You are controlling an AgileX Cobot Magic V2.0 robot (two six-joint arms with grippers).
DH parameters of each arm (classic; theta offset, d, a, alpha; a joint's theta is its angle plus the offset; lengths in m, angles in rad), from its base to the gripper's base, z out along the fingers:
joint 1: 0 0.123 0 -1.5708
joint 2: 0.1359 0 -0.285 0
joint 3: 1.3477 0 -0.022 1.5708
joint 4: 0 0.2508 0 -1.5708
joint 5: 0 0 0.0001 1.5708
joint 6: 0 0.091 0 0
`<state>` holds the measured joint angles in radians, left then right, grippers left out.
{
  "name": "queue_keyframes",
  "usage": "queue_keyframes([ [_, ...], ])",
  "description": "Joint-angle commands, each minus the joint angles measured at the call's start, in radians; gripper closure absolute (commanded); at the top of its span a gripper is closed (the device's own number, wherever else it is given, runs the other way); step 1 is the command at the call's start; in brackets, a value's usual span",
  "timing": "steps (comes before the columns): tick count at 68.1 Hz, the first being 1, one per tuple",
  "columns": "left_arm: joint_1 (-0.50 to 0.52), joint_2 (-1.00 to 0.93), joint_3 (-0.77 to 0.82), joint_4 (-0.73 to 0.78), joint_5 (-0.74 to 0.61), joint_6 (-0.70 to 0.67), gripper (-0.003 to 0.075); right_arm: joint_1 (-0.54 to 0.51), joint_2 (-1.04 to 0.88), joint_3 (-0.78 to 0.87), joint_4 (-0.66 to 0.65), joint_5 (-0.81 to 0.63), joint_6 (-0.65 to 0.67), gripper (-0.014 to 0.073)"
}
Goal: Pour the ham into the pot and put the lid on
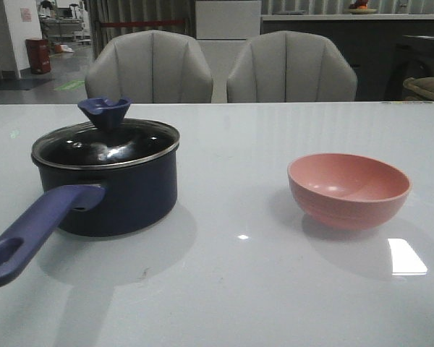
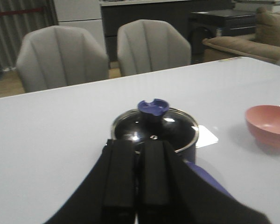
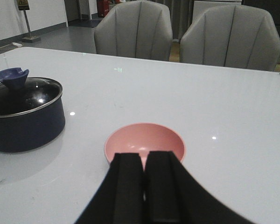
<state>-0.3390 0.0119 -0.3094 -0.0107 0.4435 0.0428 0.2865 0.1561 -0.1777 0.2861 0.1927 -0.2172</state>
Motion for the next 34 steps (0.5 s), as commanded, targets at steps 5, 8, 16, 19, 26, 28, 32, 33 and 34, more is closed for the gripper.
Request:
queue_keyframes([
  [5, 0.172, 0.000, 0.087, 0.011, -0.228, -0.013, 0.0607, 0.000, 0.009, -0.026, 0.000, -0.075, -0.006, 0.0448],
  [8, 0.212, -0.008, 0.129, 0.011, -0.269, -0.030, 0.0607, 0.000, 0.009, -0.026, 0.000, -0.075, -0.006, 0.0448],
  [16, 0.290, -0.037, 0.247, 0.051, -0.376, -0.106, 0.0607, 0.000, 0.009, -0.026, 0.000, -0.075, -0.006, 0.0448],
  [19, 0.296, -0.037, 0.268, 0.060, -0.397, -0.115, 0.0607, 0.000, 0.009, -0.026, 0.000, -0.075, -0.006, 0.0448],
  [26, 0.296, -0.037, 0.327, 0.060, -0.443, -0.117, 0.0607, 0.000, 0.009, -0.026, 0.000, -0.073, -0.006, 0.0448],
  [28, 0.296, -0.037, 0.336, 0.058, -0.459, -0.117, 0.0607, 0.000, 0.009, -0.026, 0.000, -0.073, -0.006, 0.0448],
  [32, 0.296, -0.037, 0.336, 0.058, -0.443, -0.117, 0.0607, 0.000, 0.009, -0.026, 0.000, -0.072, -0.006, 0.0448],
  [33, 0.296, -0.037, 0.336, 0.058, -0.443, -0.117, 0.0607, 0.000, 0.009, -0.026, 0.000, -0.071, -0.006, 0.0448],
  [34, 0.296, -0.037, 0.336, 0.058, -0.455, -0.117, 0.0607, 0.000, 0.009, -0.026, 0.000, -0.070, -0.006, 0.0448],
])
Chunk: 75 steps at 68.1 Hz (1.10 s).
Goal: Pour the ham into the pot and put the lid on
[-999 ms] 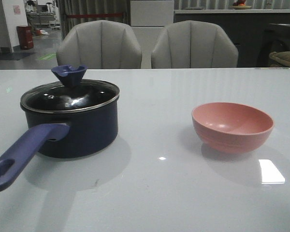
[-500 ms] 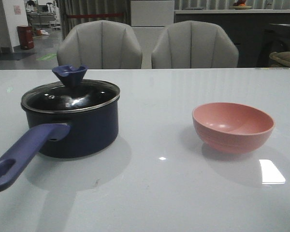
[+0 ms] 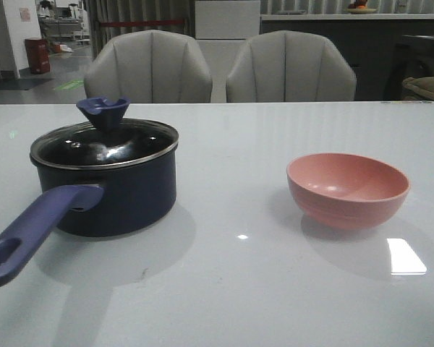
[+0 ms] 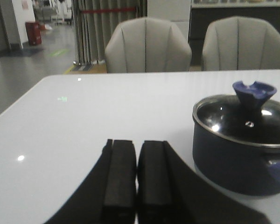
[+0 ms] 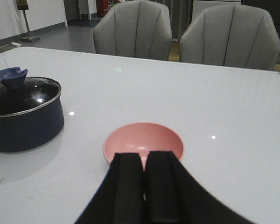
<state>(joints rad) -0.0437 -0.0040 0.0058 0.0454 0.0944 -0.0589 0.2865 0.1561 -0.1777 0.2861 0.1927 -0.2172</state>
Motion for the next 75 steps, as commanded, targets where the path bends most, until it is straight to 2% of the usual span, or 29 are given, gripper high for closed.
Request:
queue_keyframes([
  [1, 0.001, -0.021, 0.021, 0.002, -0.108, -0.015, 0.0607, 0.000, 0.009, -0.026, 0.000, -0.070, -0.006, 0.0448],
  [13, 0.001, -0.021, 0.021, -0.038, -0.118, -0.015, 0.0607, 0.000, 0.009, -0.026, 0.000, -0.070, -0.006, 0.0448],
  [75, 0.001, -0.021, 0.021, -0.038, -0.118, -0.015, 0.0607, 0.000, 0.009, -0.026, 0.000, -0.070, -0.006, 0.0448],
])
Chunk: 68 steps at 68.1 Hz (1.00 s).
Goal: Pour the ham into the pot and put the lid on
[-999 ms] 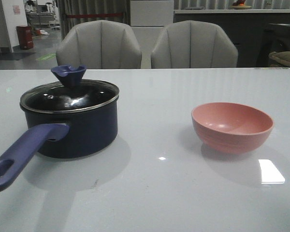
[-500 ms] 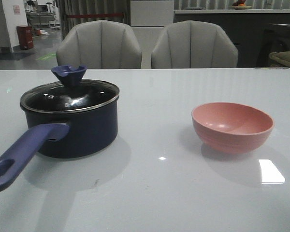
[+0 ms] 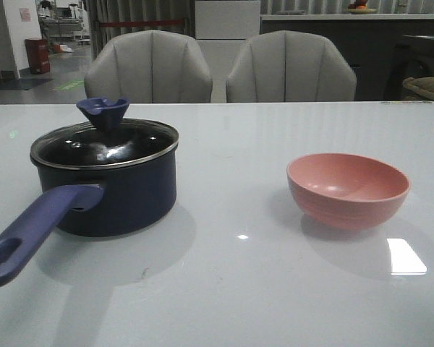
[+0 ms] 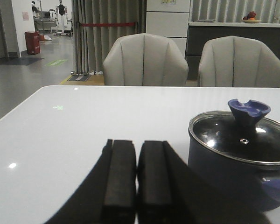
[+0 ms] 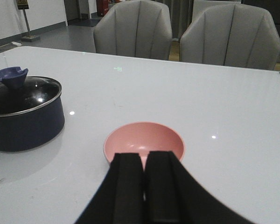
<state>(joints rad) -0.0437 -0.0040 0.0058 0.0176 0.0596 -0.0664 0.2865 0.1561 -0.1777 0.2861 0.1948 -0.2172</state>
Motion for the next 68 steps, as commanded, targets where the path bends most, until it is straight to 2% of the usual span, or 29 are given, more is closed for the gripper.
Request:
queue_keyframes([
  [1, 0.001, -0.021, 0.021, -0.010, -0.083, -0.008, 0.0607, 0.000, 0.009, -0.026, 0.000, -0.072, -0.006, 0.0448],
  [9, 0.001, -0.021, 0.021, -0.010, -0.083, -0.008, 0.0607, -0.001, 0.009, -0.022, -0.001, -0.083, -0.015, 0.0448],
  [23, 0.001, -0.020, 0.021, -0.010, -0.083, -0.008, 0.0607, -0.072, -0.007, 0.045, -0.146, -0.175, 0.008, 0.0448],
  [36, 0.001, -0.020, 0.021, -0.010, -0.083, -0.008, 0.0607, -0.179, -0.127, 0.125, -0.280, -0.195, 0.166, 0.0448],
  [49, 0.001, -0.020, 0.021, -0.010, -0.083, -0.008, 0.0607, -0.192, -0.186, 0.199, -0.291, -0.245, 0.205, 0.0448],
  [68, 0.001, -0.020, 0.021, -0.010, -0.083, -0.008, 0.0607, -0.192, -0.186, 0.200, -0.286, -0.247, 0.217, 0.0448],
])
